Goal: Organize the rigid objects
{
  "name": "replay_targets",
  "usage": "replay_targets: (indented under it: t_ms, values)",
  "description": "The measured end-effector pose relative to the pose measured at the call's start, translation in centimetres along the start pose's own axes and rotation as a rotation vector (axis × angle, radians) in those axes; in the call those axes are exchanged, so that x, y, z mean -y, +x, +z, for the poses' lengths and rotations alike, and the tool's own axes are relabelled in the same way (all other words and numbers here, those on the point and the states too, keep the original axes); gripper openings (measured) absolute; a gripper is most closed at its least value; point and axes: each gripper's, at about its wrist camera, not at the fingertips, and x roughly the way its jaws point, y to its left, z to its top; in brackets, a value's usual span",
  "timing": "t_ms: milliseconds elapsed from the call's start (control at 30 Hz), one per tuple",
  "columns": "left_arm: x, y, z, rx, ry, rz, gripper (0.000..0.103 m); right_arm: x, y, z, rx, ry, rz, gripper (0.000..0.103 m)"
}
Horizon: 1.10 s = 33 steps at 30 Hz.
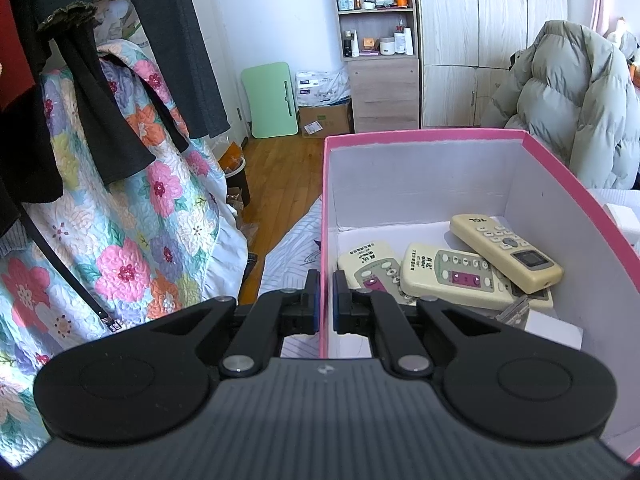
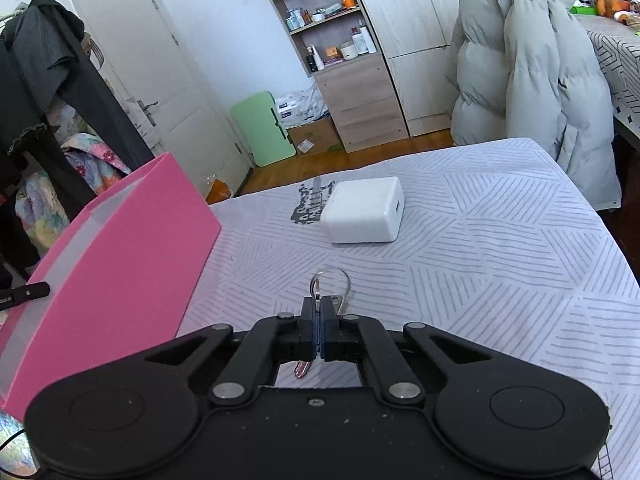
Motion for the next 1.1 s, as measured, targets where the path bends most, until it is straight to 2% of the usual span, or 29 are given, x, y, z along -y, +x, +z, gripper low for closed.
replay_targets:
  t_ms: [67, 200, 333, 633, 900, 1100]
  values:
    - [0.1, 0.0, 0.0, -0.001, 0.003, 0.001, 0.004, 0.1, -0.1, 0.3, -0.014, 0.025, -0.001, 0.003]
    - [0.0, 0.1, 0.0, -0.003, 0.003, 0.001, 0.004, 0.2, -0.8, 0.9, -0.023, 0.085, 0.066, 0.003]
    - [-0.1, 0.1, 0.0, -0.005, -0.002, 0.0, 0.004, -1.2, -1.8, 2.0, -0.002, 0.054, 0.095, 0.003]
    - [-0.2, -0.1, -0.2, 0.0, -0.002, -0.008, 0.004, -6.7, -4.6, 5.6, 0.038, -0.069, 0.26, 0.003]
    - [-0.2, -0.1, -0.2, 0.008, 0.0, -0.006, 0.004, -13.3, -4.4, 7.3, -0.058, -0.203, 0.487, 0.003]
    - [0.1, -0.2, -0.1, 0.013, 0.015, 0.012, 0.004, -17.8, -1.7, 7.5, -0.134, -0.275, 0.555, 0.003]
